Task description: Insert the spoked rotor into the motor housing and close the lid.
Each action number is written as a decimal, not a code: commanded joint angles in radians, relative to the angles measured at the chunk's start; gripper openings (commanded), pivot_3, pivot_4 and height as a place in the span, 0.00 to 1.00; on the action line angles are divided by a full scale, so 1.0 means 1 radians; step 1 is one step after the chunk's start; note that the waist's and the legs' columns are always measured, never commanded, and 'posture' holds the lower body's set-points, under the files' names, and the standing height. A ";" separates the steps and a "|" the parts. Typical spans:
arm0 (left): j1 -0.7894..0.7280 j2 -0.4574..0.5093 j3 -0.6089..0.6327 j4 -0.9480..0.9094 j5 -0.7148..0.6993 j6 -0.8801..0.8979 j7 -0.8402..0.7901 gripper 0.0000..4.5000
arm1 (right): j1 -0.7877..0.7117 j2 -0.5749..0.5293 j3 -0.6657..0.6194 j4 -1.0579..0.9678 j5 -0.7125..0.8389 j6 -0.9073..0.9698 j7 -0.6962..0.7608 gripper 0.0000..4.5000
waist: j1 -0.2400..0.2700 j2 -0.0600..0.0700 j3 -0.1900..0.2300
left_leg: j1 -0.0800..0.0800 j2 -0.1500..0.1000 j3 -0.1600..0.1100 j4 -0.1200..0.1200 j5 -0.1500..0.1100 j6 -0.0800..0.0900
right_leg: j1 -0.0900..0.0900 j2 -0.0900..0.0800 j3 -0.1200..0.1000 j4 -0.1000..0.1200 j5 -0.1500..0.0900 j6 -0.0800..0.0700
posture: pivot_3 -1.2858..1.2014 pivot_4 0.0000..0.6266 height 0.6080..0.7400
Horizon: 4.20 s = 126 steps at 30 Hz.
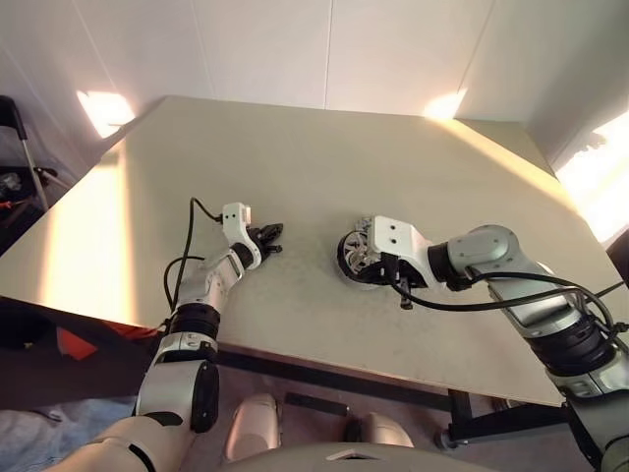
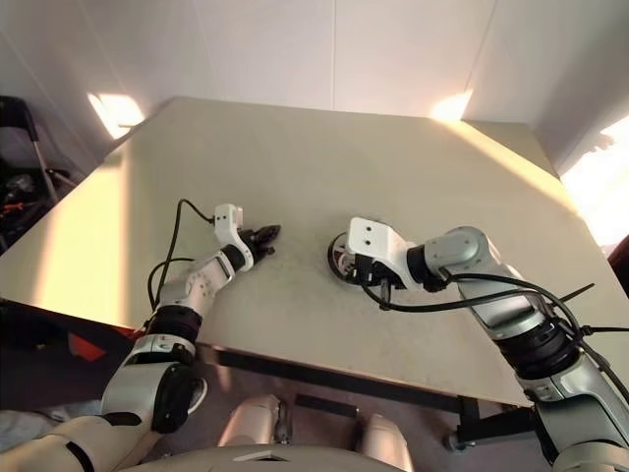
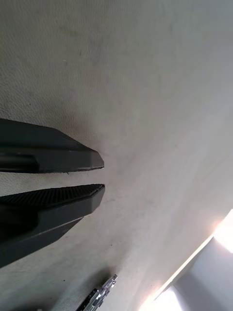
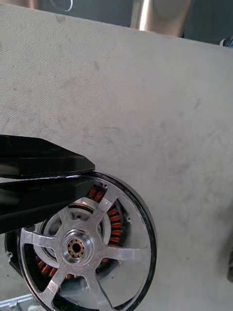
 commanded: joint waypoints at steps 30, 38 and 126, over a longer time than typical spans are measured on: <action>0.034 0.010 -0.010 -0.061 -0.006 0.028 0.017 0.11 | -0.081 -0.025 -0.110 -0.067 0.080 -0.026 0.003 0.45 | -0.019 0.000 0.000 | 0.001 0.000 0.000 0.000 0.000 0.000 | 0.001 0.000 0.000 0.000 0.000 0.000 | 0.52 0.00 1.00; 0.017 0.015 -0.010 -0.043 -0.004 0.024 0.013 0.11 | -0.187 0.165 -0.147 0.124 0.076 0.041 -0.198 0.45 | -0.019 0.000 -0.001 | 0.001 0.000 0.000 0.000 0.001 -0.001 | 0.001 0.000 0.000 0.001 0.000 0.000 | 0.52 0.00 1.00; 0.093 0.025 0.003 -0.112 -0.028 0.024 0.068 0.11 | -0.423 0.097 0.198 0.854 -0.573 -1.366 -0.067 0.00 | -0.078 0.000 -0.002 | -0.003 -0.001 0.001 0.007 -0.004 0.006 | 0.000 -0.005 -0.005 0.003 -0.001 0.001 | 0.52 0.00 1.00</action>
